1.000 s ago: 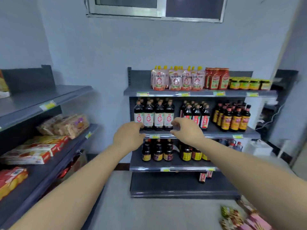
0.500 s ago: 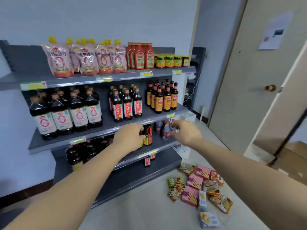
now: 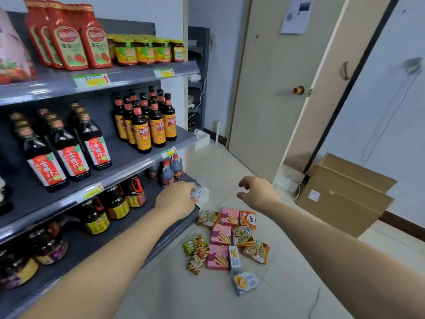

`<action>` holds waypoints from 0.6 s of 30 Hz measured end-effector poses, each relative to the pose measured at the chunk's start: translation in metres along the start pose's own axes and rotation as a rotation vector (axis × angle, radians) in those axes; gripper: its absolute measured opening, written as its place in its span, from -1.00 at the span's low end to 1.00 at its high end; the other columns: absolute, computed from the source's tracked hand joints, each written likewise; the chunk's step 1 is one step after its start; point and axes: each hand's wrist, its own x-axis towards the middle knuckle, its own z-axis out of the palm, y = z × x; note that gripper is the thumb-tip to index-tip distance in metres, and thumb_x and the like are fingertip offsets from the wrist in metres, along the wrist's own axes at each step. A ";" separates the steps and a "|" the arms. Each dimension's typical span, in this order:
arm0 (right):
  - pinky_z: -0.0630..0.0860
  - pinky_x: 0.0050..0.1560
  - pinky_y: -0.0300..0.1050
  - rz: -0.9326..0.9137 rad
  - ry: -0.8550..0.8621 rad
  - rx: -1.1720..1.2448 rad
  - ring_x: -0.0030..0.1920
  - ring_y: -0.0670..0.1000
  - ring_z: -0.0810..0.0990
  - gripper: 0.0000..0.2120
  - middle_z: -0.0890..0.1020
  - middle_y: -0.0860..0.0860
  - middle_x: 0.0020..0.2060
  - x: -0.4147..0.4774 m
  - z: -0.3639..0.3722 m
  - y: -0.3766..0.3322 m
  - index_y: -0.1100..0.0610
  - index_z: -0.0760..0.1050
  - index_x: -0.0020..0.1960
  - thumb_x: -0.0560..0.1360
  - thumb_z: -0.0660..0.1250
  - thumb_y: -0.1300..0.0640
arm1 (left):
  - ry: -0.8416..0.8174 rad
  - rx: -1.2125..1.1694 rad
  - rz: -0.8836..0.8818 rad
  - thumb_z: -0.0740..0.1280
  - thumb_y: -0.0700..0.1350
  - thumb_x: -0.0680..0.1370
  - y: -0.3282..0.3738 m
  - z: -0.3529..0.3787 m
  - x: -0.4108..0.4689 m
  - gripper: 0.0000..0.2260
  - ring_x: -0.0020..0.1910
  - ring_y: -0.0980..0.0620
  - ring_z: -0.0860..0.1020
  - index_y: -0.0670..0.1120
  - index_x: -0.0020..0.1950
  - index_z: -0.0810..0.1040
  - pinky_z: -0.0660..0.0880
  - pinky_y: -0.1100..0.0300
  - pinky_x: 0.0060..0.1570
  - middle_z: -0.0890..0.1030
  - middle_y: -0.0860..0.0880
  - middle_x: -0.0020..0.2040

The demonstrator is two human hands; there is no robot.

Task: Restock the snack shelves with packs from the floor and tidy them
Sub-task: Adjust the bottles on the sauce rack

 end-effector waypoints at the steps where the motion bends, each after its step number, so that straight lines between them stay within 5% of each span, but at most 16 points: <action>1: 0.55 -0.02 -0.07 0.016 -0.006 0.001 0.07 0.06 0.57 -0.69 0.57 0.02 0.17 0.014 0.003 0.010 0.04 0.48 0.25 0.52 0.35 0.03 | -0.012 -0.003 0.007 0.28 -0.01 0.56 0.004 0.009 0.017 -0.77 0.13 -0.11 0.53 -0.04 0.17 0.53 0.50 0.07 -0.01 0.58 -0.07 0.16; 7: 0.48 -0.10 -0.16 0.091 -0.057 0.034 0.04 0.04 0.58 -0.69 0.57 0.01 0.17 0.099 0.035 0.072 0.07 0.49 0.25 0.52 0.33 0.06 | -0.101 -0.036 -0.009 0.26 -0.03 0.57 0.018 0.068 0.107 -0.67 0.25 -0.11 0.48 -0.03 0.33 0.48 0.47 0.07 0.11 0.52 -0.06 0.29; 18: 0.51 -0.01 -0.11 0.272 -0.221 0.048 0.10 0.07 0.57 -0.74 0.62 0.02 0.12 0.221 0.129 0.154 0.06 0.53 0.20 0.52 0.31 0.10 | -0.300 -0.046 -0.031 0.21 -0.11 0.56 0.006 0.179 0.244 -0.86 -0.01 -0.13 0.55 -0.13 0.01 0.53 0.50 0.03 -0.10 0.56 -0.09 -0.01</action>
